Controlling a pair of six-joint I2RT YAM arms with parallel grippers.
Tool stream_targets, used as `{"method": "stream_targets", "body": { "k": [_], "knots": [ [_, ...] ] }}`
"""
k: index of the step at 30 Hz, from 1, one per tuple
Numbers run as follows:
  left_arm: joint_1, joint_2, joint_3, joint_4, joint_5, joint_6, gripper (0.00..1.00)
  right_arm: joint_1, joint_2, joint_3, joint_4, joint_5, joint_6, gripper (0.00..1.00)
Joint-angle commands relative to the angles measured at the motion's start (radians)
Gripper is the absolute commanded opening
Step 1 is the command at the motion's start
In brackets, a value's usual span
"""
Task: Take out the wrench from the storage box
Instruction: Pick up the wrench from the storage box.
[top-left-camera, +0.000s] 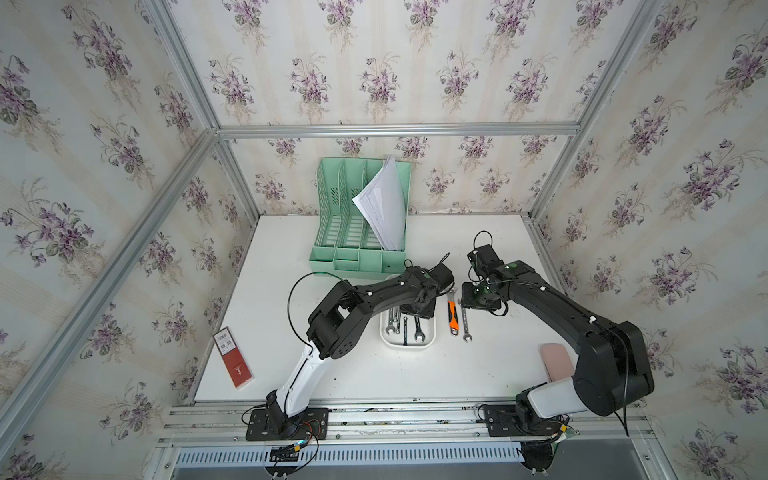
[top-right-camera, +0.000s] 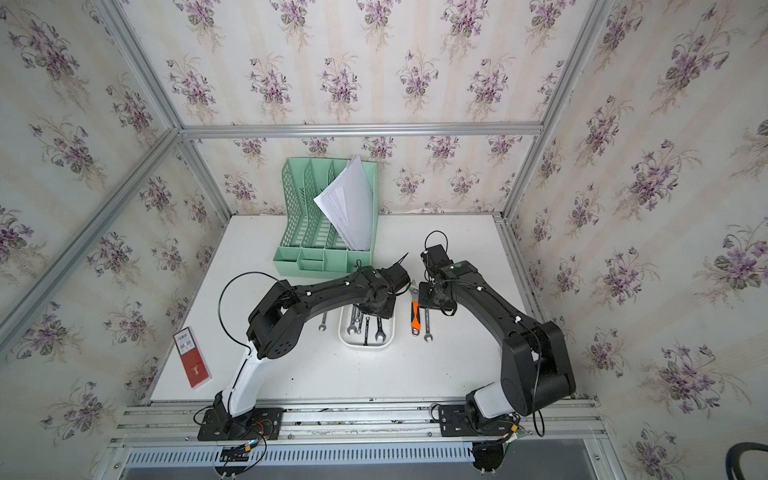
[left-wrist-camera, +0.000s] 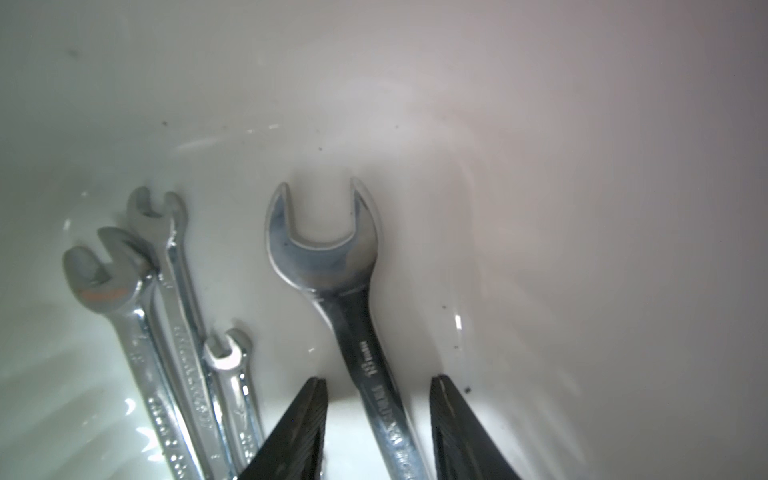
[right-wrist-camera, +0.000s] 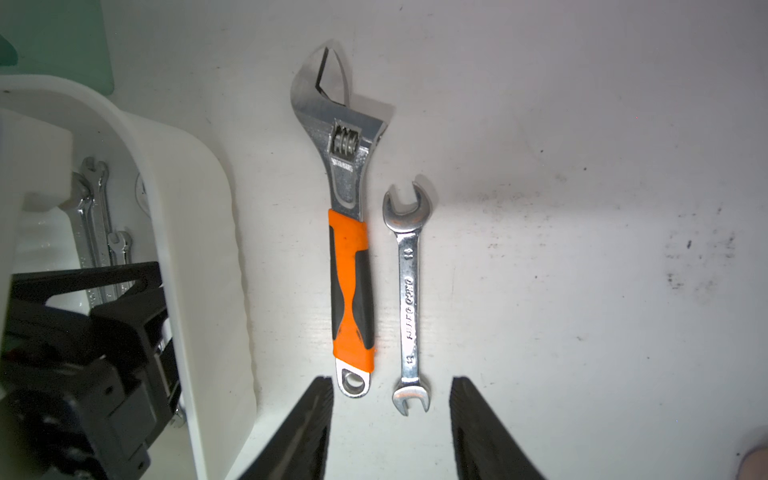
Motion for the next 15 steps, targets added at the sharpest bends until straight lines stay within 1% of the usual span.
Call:
{"method": "stream_targets", "body": {
  "k": [1, 6, 12, 15],
  "knots": [
    [-0.009, 0.019, 0.010, -0.043, 0.030, -0.030, 0.46, 0.001, -0.005, -0.005, 0.004, -0.003, 0.004, 0.51],
    [-0.015, 0.040, 0.015, -0.065, 0.037, -0.043, 0.45, 0.001, -0.004, -0.008, 0.006, -0.005, 0.002, 0.51],
    [-0.015, 0.064, 0.024, -0.103, 0.028, -0.037, 0.37, 0.001, -0.005, -0.005, 0.004, -0.006, -0.002, 0.51],
    [-0.013, 0.068, 0.025, -0.107, 0.031, -0.017, 0.29, 0.000, -0.005, -0.004, 0.002, -0.005, -0.005, 0.51]
  ]
}}
